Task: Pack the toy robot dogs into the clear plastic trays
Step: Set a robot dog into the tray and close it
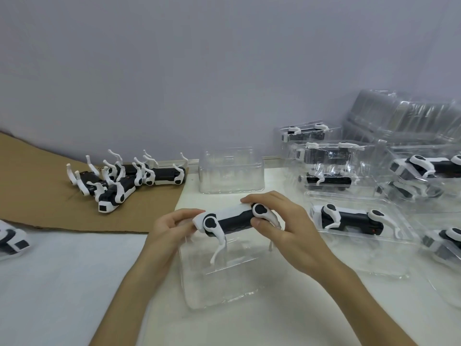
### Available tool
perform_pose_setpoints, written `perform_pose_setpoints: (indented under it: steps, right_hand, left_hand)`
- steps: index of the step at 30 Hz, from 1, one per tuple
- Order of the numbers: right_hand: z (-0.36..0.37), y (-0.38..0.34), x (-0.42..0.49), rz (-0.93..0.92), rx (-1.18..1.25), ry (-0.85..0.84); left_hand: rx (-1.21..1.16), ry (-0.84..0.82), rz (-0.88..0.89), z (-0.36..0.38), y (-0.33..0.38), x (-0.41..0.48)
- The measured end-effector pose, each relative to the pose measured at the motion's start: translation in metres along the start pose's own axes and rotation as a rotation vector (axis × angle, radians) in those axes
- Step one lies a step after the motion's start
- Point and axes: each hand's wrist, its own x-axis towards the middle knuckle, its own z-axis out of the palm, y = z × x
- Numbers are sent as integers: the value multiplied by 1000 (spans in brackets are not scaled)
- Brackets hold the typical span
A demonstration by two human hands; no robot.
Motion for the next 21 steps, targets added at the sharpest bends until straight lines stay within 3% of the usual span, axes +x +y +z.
perform_pose_setpoints:
  steps: [4,15,18,21]
  right_hand:
    - [-5,0,1,51,12,-99]
    - [5,4,-1,102,-284,-95]
    - [5,6,0,96,-308,-92]
    - [7,8,0,79,-336,-57]
  left_hand:
    - [-72,-18,-16,4,-1,1]
    - [-23,-26,38,9,0,1]
    - [105,-10,52,6,4,-3]
    - [390,22,14,-1,7,-4]
